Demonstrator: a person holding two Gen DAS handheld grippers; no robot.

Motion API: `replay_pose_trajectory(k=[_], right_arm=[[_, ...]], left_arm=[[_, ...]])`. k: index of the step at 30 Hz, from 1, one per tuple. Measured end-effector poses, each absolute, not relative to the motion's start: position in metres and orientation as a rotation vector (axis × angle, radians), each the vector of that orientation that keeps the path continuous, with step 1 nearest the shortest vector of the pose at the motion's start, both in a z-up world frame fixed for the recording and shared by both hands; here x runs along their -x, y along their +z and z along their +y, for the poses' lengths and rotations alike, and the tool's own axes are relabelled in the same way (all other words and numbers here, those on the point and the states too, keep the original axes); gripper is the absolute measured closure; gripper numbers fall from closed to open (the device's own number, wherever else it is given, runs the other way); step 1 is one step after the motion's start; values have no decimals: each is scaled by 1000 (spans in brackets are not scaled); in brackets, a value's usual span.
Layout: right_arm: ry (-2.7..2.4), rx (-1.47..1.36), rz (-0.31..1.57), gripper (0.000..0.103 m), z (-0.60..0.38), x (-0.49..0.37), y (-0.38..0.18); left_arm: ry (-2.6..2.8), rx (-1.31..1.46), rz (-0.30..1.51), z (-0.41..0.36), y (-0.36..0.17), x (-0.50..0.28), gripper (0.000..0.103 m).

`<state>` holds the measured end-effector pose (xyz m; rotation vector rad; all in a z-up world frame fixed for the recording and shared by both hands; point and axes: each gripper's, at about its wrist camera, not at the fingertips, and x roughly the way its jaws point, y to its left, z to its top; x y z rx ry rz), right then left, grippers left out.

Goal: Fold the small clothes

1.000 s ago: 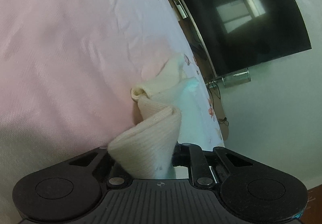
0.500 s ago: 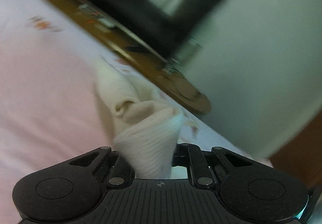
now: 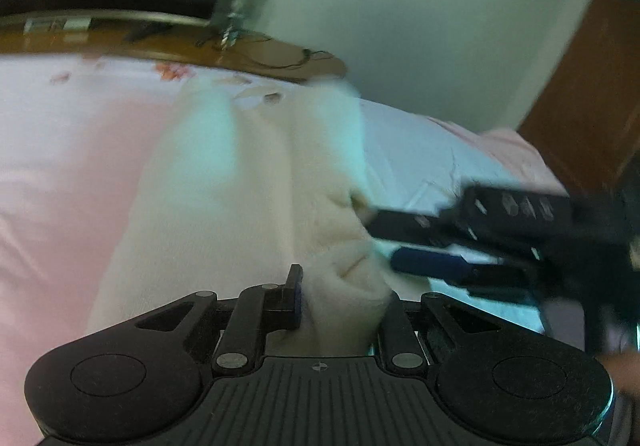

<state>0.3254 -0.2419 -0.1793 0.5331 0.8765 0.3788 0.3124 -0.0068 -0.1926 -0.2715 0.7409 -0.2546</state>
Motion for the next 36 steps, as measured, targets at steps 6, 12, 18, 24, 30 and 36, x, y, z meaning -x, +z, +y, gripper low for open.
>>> replay_pose_trajectory(k=[6, 12, 18, 24, 30, 36], right_arm=[[419, -590, 895, 46, -240, -327, -177], [407, -555, 935, 47, -221, -332, -184], [404, -507, 925, 56, -199, -344, -187], [377, -451, 896, 73, -192, -350, -186], [396, -279, 841, 83, -186, -345, -170], [380, -140, 822, 85, -198, -354, -149]], left_arm=[[-313, 283, 773, 0, -183, -289, 62], [-252, 373, 788, 40, -173, -242, 62], [-107, 474, 739, 97, -152, -228, 62], [-87, 462, 732, 100, -159, -242, 62], [-83, 413, 705, 82, -173, -273, 62], [-125, 370, 706, 58, -175, -291, 62]])
